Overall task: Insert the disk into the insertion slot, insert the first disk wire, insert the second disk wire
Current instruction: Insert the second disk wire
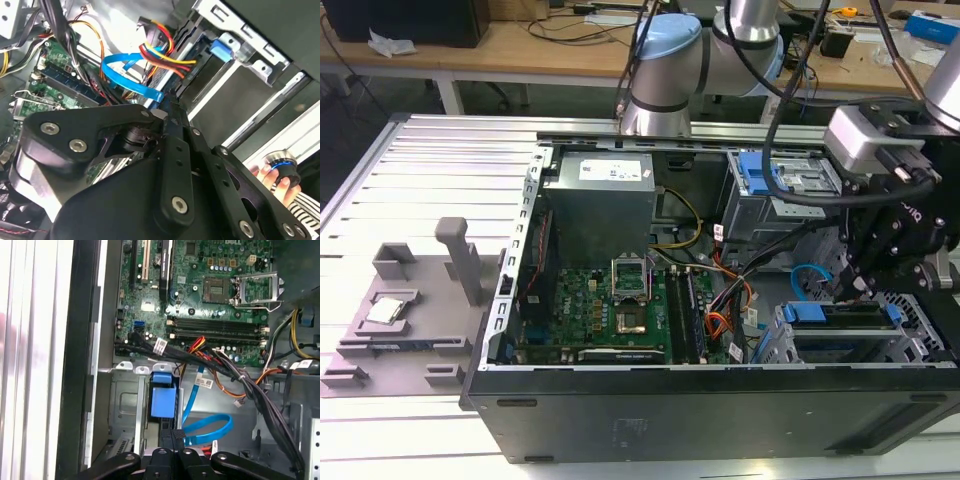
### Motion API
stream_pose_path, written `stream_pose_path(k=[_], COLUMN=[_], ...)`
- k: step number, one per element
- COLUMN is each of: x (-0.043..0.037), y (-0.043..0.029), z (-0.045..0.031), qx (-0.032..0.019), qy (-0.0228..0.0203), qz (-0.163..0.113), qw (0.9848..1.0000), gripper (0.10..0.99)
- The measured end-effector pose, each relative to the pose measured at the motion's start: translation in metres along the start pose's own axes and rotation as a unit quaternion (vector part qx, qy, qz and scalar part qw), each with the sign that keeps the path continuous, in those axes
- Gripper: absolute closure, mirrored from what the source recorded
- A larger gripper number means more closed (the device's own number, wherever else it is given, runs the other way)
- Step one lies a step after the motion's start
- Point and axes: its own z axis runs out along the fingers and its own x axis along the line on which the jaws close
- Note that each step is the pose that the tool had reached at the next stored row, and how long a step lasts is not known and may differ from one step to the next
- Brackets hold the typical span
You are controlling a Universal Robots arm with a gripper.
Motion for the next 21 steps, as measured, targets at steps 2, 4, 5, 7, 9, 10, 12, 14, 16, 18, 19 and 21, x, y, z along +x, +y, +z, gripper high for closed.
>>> stream_pose_path(k=[2,4,5,7,9,10,12,14,16,18,19,21], x=[0.0017,0.003,0.0037,0.0049,0.0051,0.0051,0.0051,0.0051,0.0051,0.0051,0.0053,0.0054], y=[-0.0024,-0.0024,-0.0024,-0.0031,-0.0044,-0.005,-0.0059,-0.0065,-0.0067,-0.0067,-0.0067,-0.0067], z=[0.0008,0.0015,0.0018,0.0026,0.0042,0.0047,0.0052,0.0061,0.0068,0.0076,0.0078,0.0088], qx=[-0.0002,-0.0003,-0.0003,-0.0004,-0.0007,-0.0008,-0.001,-0.0013,-0.0014,-0.0016,-0.0016,-0.0016], qy=[-0.0001,-0.0004,-0.0005,-0.0007,-0.0012,-0.0014,-0.0018,-0.0022,-0.0028,-0.0032,-0.0032,-0.0031], qz=[0.002,0.007,0.011,0.015,0.027,0.032,0.039,0.051,0.058,0.068,0.068,0.068], qw=[1.0,1.0,0.9999,0.9999,0.9996,0.9995,0.9992,0.9987,0.9983,0.9977,0.9977,0.9977], gripper=[0.98,0.98,0.98,0.98,0.98,0.98,0.98,0.98,0.98,0.98,0.98,0.98])
